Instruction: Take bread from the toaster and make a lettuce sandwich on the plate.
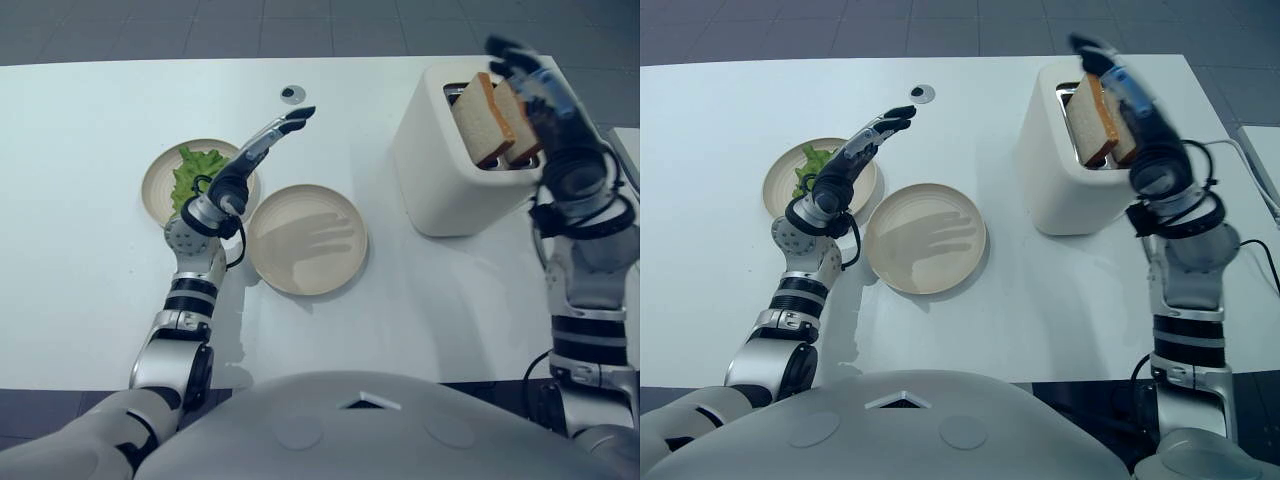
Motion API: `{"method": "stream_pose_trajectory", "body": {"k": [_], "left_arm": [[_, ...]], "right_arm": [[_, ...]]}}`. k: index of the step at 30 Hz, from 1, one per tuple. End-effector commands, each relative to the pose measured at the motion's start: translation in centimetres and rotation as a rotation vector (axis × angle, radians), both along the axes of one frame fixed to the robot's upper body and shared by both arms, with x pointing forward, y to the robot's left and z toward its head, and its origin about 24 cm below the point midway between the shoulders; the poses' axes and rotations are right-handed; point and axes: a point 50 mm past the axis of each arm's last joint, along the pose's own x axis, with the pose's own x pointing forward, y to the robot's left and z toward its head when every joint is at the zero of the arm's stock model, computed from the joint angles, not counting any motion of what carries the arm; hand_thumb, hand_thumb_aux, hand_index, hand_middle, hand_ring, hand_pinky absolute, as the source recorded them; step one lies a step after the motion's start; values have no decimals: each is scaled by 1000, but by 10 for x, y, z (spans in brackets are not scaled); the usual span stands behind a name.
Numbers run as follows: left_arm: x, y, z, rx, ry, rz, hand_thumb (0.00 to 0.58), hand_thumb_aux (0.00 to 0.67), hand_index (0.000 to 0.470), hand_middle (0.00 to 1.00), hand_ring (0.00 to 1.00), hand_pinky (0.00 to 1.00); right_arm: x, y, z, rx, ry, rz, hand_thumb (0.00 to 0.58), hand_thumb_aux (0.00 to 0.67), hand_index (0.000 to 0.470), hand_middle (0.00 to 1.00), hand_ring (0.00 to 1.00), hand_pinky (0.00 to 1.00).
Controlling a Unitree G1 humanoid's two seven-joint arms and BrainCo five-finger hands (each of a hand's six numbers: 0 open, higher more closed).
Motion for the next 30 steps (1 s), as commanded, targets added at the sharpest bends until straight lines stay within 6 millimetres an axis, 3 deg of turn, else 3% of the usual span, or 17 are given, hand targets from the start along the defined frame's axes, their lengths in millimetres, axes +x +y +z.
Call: {"method": "stream_pose_trajectory", "body": {"k": [1, 7, 11, 18, 30], "left_arm": [[1, -4, -4, 43, 7, -14, 0, 0, 0, 0, 0, 0], [1, -9, -6, 62, 14, -31, 0, 0, 0, 0, 0, 0], [1, -10, -7, 75, 15, -33, 0, 0, 0, 0, 0, 0], [0, -9, -10, 85, 20, -28, 0, 0, 0, 0, 0, 0], [-3, -8, -10, 82, 20, -32, 0, 0, 0, 0, 0, 0]], "right_arm": [[6, -34, 7, -128, -28, -245, 0, 0, 0, 0, 0, 0], [17, -76, -13, -366, 84, -556, 0, 0, 0, 0, 0, 0], [23, -69, -38, -464, 199, -513, 0, 0, 0, 0, 0, 0], [20, -65, -63, -536, 339, -446, 0, 0, 0, 0, 0, 0], [19, -78, -44, -499, 242, -549, 0, 0, 0, 0, 0, 0]]}}
